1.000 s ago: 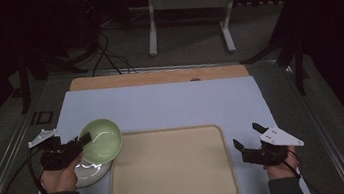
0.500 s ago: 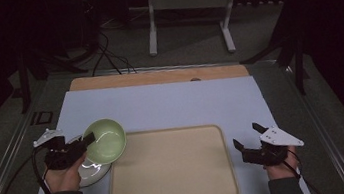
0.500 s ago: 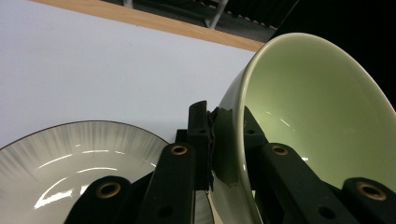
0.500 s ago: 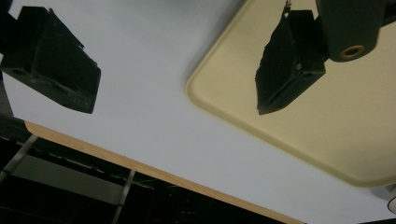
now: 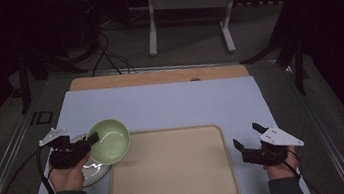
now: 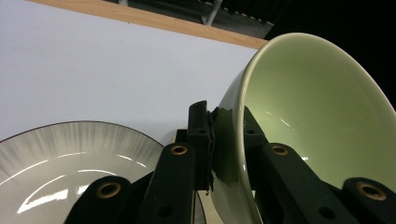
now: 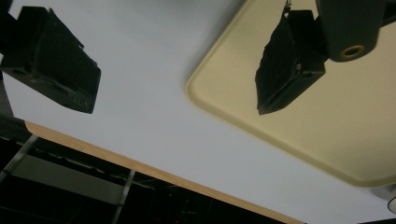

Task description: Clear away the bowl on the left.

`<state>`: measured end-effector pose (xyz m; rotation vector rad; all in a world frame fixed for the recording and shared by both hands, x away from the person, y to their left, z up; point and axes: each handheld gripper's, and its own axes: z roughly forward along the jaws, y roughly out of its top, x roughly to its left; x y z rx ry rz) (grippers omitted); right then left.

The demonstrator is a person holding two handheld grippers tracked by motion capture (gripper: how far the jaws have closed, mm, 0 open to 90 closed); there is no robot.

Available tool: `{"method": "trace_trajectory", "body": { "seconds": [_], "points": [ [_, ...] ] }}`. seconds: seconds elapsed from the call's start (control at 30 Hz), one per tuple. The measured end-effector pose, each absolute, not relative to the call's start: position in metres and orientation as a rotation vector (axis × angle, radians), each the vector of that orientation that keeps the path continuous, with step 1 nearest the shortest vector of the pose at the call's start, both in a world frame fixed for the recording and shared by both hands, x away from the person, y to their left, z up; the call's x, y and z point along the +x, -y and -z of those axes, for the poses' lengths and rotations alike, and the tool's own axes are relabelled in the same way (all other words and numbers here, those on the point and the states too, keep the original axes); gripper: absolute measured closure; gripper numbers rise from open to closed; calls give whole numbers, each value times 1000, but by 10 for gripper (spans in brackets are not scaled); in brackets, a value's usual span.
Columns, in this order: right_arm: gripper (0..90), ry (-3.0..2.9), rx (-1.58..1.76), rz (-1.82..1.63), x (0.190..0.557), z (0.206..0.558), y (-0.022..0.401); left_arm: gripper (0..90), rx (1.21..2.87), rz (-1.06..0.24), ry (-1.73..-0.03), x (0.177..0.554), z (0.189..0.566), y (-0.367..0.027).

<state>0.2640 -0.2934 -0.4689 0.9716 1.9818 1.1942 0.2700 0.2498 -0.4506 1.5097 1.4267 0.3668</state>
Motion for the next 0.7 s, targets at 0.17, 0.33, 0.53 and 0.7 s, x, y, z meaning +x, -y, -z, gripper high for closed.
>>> {"method": "trace_trajectory", "body": {
  "seconds": [0.17, 0.33, 0.53, 0.7],
  "points": [
    [136, -1981, 971, -1194, 264, 469, 293, 817, 1518, -367, -1422, 271, 451, -246],
    [136, -1981, 971, -1195, 264, 469, 294, 817, 1532, -369, -1416, 272, 452, -241],
    [136, -1981, 971, -1194, 264, 469, 293, 816, 1549, -366, -1408, 273, 453, -236],
    [136, -1980, 970, -1194, 264, 469, 294, 816, 1562, -365, -1398, 274, 454, -230]
  ]
}}
